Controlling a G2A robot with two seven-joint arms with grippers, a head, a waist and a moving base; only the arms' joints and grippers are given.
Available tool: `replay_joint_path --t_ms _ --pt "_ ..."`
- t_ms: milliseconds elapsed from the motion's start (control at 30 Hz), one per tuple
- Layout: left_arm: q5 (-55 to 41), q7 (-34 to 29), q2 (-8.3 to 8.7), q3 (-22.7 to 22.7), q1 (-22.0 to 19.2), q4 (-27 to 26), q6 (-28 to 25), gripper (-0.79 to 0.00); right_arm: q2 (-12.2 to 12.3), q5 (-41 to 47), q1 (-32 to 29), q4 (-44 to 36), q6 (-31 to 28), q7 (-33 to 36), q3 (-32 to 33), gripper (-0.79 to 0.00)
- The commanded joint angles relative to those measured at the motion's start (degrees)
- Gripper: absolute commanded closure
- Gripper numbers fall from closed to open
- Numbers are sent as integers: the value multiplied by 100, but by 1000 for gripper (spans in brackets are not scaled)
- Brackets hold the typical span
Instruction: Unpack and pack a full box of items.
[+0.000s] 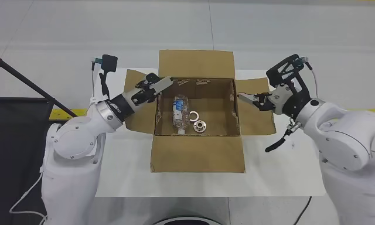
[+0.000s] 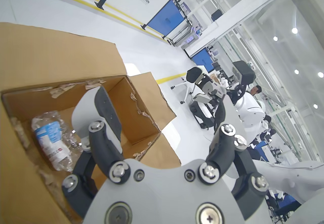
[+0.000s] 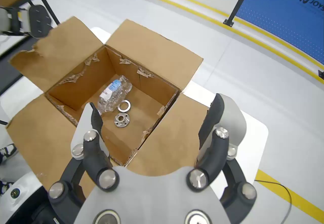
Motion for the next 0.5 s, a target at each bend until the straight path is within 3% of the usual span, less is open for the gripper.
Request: replay_joint_path --t_ms 0,100,267,467 --pt "-175 15 33 -316 205 50 -154 -785 -66 -236 587 380 182 291 -675 -785" --pt "-456 -1 81 -716 502 173 -445 -785 -229 -526 1373 1064 498 719 -1616 -785" --pt "-926 -11 143 -1168 879 378 -871 -785 -569 -148 2285 2089 506 1027 -2854 -785" --pt "-1261 -57 197 -1389 1100 540 -1238 -785 -782 181 2676 2408 444 958 -3339 -785"
